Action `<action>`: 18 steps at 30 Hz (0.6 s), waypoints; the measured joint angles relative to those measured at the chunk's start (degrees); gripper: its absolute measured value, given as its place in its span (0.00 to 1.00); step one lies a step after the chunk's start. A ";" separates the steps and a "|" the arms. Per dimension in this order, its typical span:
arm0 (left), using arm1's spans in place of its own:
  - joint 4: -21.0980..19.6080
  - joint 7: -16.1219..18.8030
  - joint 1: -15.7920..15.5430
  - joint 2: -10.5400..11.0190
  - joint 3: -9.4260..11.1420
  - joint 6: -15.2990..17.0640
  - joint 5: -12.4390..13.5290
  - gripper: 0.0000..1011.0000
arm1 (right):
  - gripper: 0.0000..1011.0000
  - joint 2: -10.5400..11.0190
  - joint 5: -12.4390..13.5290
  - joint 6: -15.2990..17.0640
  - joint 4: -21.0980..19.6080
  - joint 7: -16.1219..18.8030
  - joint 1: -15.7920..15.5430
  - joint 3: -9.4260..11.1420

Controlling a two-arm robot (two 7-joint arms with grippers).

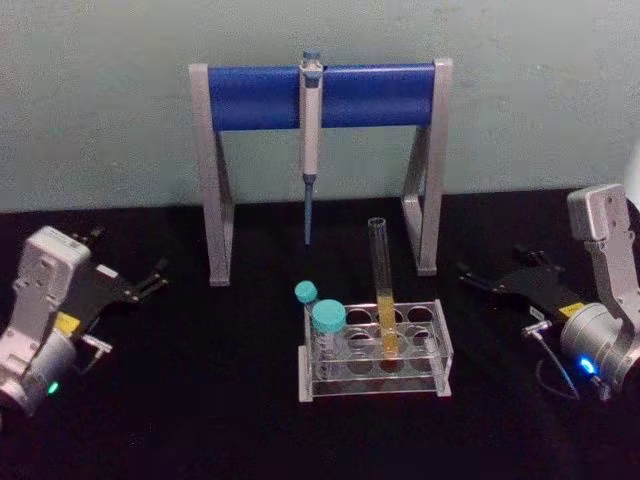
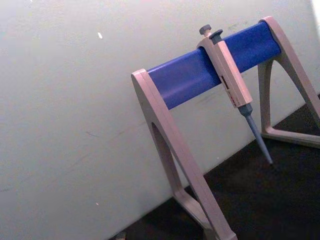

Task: Pick up the test tube from the test tube rack, shake it, then place it back into the test tube rack.

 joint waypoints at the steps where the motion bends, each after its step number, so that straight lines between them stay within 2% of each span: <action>1: 0.00 0.00 0.00 0.00 0.00 0.00 0.00 0.99 | 0.99 0.00 0.00 0.00 0.00 0.00 0.00 0.00; 18: 0.00 0.00 0.00 0.00 0.00 0.00 0.00 0.99 | 0.99 0.00 0.00 0.00 0.00 0.00 0.00 0.00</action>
